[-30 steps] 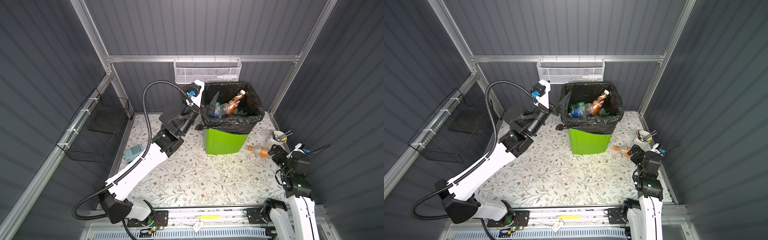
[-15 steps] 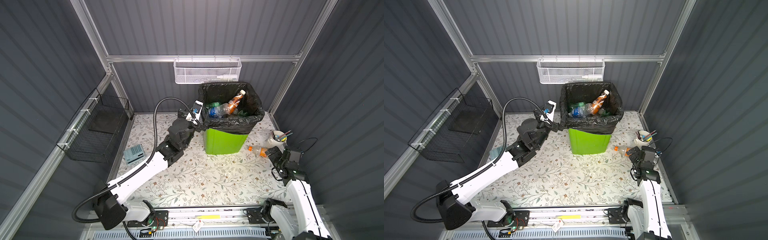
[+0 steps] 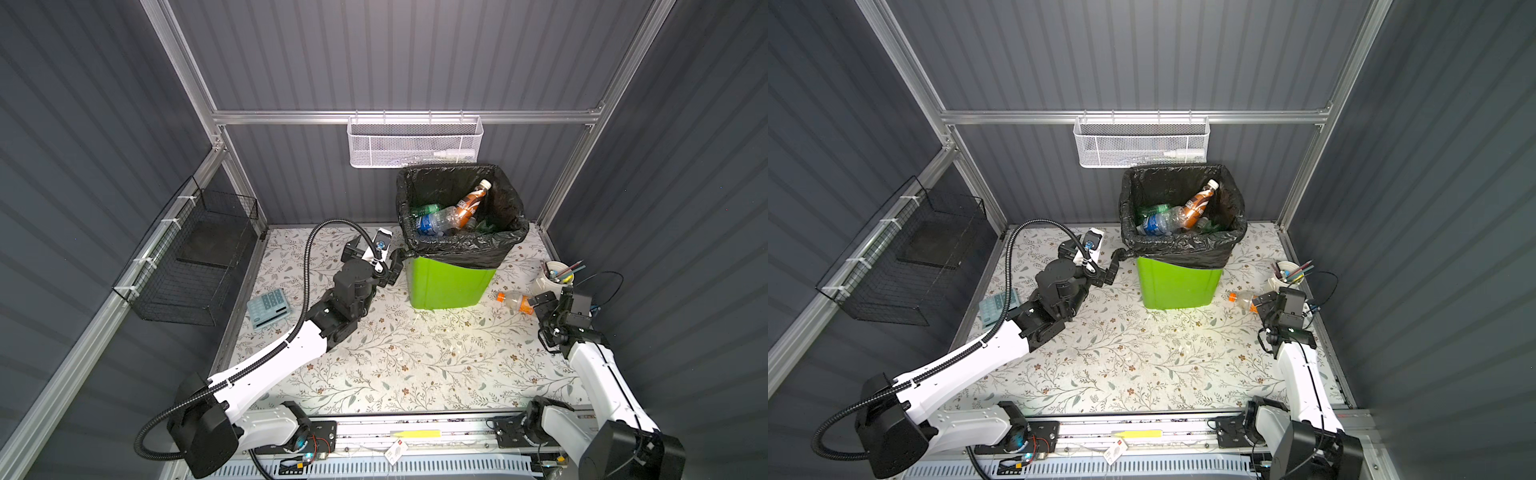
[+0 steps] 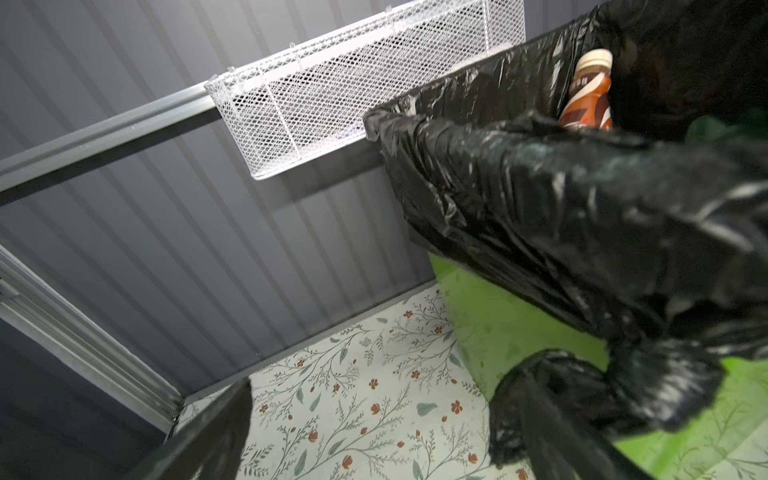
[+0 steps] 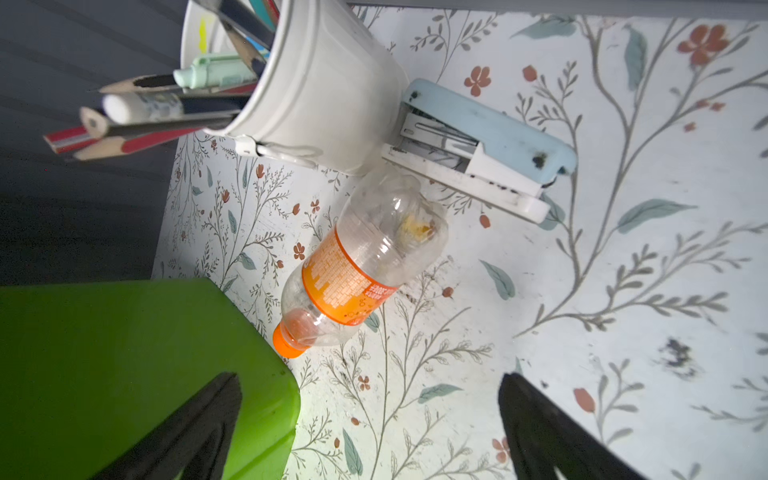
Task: Throw the plastic bottles in the bin
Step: 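Draw the left arm back while the right gripper lowers to the orange-cap bottle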
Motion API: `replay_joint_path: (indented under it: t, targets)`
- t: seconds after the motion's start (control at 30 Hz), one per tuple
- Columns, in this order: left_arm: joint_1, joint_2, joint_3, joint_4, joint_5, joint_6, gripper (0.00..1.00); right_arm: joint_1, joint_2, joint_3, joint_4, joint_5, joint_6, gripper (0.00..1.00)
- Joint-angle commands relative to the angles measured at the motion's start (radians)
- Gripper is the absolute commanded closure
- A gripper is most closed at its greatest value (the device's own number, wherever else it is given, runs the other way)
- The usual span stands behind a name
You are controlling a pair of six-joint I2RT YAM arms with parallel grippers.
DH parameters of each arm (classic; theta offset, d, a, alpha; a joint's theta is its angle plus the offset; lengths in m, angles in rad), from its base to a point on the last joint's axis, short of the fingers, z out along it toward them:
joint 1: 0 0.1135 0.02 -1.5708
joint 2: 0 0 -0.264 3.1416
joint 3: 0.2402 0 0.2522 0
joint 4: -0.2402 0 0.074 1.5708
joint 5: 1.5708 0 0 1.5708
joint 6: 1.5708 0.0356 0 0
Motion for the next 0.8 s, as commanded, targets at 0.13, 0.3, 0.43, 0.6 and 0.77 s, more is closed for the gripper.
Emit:
replay_joint_path:
  t: [0.13, 0.3, 0.43, 0.6, 0.77]
  targets:
    - [0.011, -0.025, -0.032, -0.008, -0.028, -0.056, 0.0, -0.004, 0.069, 0.035, 0.027, 0.003, 0.012, 0.03]
    - [0.013, -0.016, -0.034, -0.014, -0.022, -0.06, 0.0, -0.004, 0.147, 0.049, 0.054, -0.005, 0.013, 0.05]
    - [0.015, -0.013, -0.037, -0.024, -0.017, -0.061, 0.0, -0.004, 0.196, 0.067, 0.069, -0.011, 0.004, 0.06]
    - [0.018, -0.007, -0.033, -0.029, -0.008, -0.064, 0.0, -0.004, 0.253, 0.096, 0.08, 0.005, -0.014, 0.06]
    - [0.022, 0.011, -0.03, -0.035, 0.007, -0.075, 0.0, -0.003, 0.321, 0.137, 0.079, -0.007, -0.031, 0.05]
